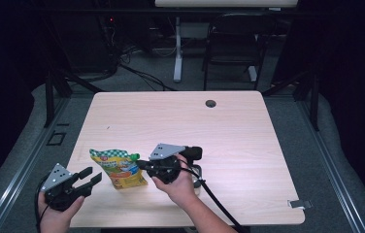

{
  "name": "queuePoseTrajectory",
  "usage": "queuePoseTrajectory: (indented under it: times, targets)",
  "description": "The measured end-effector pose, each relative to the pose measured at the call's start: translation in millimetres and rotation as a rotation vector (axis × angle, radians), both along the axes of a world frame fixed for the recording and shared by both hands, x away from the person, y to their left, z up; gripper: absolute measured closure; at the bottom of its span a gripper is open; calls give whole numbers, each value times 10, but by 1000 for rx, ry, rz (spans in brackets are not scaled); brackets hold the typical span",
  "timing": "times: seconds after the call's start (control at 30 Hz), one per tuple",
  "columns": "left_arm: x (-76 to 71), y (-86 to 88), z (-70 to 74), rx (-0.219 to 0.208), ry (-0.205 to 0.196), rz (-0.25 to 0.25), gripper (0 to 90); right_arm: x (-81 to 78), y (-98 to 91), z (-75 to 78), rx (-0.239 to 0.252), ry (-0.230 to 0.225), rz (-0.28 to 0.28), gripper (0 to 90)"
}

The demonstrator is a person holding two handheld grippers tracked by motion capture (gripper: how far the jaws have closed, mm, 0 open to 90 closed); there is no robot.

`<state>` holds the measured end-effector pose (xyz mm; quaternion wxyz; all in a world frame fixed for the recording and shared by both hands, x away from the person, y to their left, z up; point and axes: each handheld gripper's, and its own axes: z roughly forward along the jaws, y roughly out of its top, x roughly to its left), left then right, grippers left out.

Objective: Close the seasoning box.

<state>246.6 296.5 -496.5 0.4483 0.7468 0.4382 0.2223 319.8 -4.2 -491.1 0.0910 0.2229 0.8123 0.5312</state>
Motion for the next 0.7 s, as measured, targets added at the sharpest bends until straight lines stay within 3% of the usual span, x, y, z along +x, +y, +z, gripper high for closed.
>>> queuePoseTrajectory:
  times: [0.4,0.7]
  targets:
    - [-7,-5,-3,4,5,-1,557,-56,-122,10,-1,5,18,900]
    - [-7,-40,-19,3,1,-5,558,-147,-389,46,-17,2,14,900]
